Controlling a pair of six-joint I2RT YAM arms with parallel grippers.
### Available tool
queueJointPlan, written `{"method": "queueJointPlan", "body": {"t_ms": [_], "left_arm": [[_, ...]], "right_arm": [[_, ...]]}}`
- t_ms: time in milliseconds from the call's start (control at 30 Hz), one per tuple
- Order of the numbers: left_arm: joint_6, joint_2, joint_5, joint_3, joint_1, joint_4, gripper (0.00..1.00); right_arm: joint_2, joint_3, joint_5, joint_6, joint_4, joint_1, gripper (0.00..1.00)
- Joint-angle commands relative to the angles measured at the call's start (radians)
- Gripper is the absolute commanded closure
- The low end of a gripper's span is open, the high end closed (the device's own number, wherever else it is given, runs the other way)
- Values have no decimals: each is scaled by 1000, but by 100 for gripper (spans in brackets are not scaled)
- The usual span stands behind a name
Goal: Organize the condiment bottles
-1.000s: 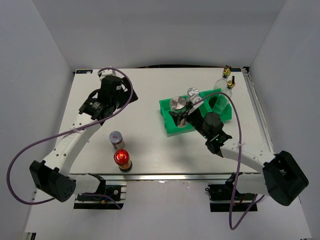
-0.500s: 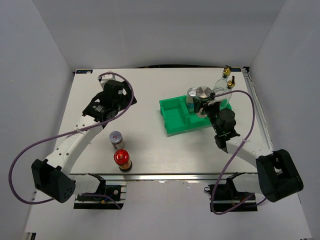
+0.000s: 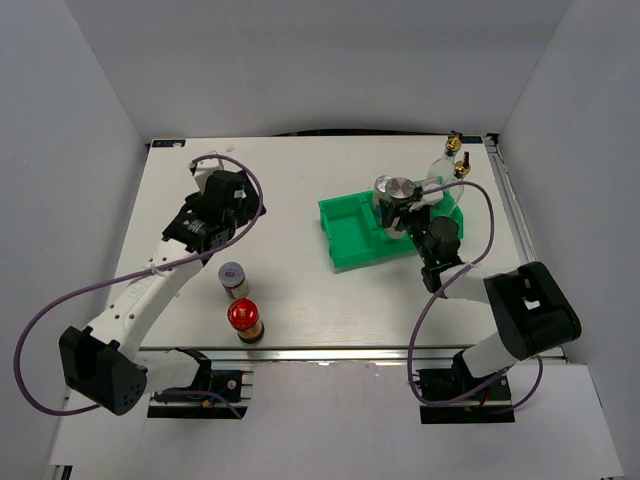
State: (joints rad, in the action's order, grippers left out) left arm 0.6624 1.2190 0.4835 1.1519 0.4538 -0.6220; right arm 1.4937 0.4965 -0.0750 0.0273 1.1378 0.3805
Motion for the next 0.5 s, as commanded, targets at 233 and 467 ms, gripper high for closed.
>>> {"method": "queueJointPlan", "body": {"t_ms": [233,467], "left_arm": [[5,-44,47,-38,-4,-19,2],[11,-61,64,-52,-4,-33,2]], "right_arm": [[106,40,-17,13,298,-5,59],[140,25,-11,45,333,-5,32]]}}
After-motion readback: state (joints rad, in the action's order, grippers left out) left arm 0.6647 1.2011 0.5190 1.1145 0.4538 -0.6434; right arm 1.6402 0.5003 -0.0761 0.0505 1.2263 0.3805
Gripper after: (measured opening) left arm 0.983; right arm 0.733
